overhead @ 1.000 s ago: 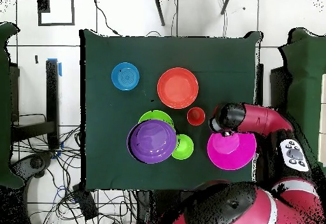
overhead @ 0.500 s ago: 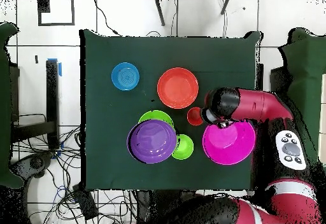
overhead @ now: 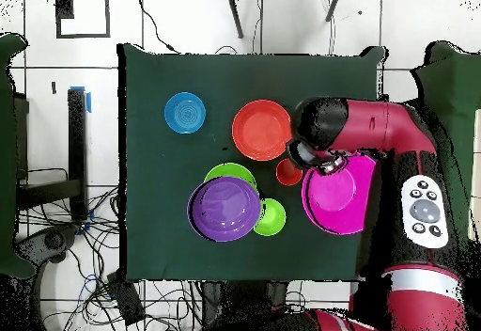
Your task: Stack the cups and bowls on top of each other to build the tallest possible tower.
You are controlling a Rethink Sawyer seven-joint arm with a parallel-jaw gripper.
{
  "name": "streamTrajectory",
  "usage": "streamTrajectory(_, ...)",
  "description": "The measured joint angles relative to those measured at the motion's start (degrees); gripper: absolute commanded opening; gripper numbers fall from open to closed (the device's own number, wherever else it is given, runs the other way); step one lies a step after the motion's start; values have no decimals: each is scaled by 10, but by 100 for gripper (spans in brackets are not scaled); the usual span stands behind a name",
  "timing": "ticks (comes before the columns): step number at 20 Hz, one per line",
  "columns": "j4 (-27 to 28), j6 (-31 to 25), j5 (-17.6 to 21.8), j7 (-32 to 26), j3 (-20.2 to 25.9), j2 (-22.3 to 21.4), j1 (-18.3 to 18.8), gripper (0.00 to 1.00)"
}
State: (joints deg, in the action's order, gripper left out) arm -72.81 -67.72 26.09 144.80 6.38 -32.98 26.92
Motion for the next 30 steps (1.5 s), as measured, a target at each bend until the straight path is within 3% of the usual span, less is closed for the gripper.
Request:
streamTrajectory(7, 25, -56, -9, -7, 8, -22, -10, 0)
streamTrajectory(21, 18, -56, -79, -7, 8, -73, -45, 0)
streamTrajectory(30, 7, -56, -124, -7, 6, -85, -91, 0)
